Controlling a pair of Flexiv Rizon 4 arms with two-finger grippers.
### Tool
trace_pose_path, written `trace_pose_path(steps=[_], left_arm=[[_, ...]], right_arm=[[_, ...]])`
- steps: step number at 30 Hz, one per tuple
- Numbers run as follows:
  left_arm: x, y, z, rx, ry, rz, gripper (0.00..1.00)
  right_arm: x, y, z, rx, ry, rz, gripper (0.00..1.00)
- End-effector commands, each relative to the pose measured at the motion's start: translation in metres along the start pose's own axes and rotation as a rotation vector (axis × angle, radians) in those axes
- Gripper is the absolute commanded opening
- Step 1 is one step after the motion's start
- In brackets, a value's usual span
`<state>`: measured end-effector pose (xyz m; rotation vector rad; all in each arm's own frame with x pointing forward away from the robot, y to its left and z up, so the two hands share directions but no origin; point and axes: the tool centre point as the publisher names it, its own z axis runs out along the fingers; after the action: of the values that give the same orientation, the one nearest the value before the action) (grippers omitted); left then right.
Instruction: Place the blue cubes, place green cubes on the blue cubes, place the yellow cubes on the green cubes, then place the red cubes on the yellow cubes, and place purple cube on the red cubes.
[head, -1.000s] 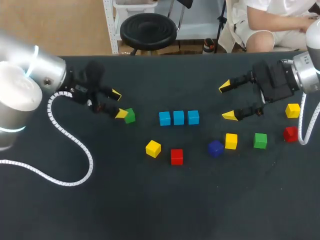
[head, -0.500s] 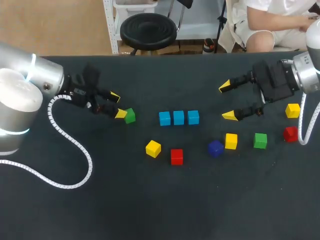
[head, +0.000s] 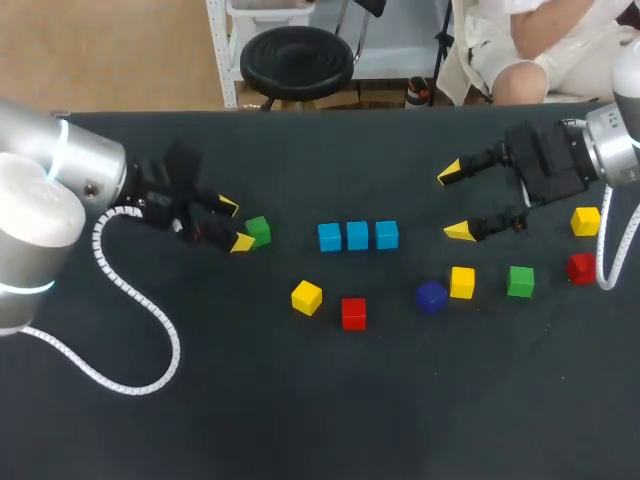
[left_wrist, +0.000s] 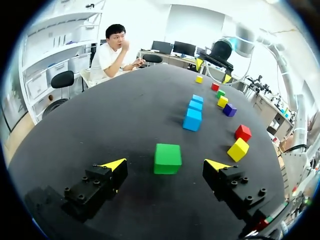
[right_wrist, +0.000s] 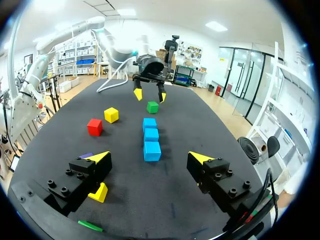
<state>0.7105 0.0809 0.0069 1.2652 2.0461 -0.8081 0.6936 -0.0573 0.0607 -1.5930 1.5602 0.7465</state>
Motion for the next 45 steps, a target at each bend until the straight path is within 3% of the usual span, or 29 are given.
trace_pose_path(steps=[1, 17, 45], left_arm=[[-0.001, -0.004, 0.006, -0.018, -0.001, 0.01, 1.0], [-0.012, 0.016, 0.016, -0.027, 0.007, 0.027, 1.0], [-0.002, 0.01, 0.021, -0.041, 0.02, -0.013, 1.0]], right_arm=[[0.0, 0.001, 0.0, 0.002, -0.001, -0.001, 1.0], [0.0, 0.001, 0.0, 0.002, -0.001, -0.001, 1.0], [0.0, 0.001, 0.0, 0.002, -0.001, -0.001, 1.0]])
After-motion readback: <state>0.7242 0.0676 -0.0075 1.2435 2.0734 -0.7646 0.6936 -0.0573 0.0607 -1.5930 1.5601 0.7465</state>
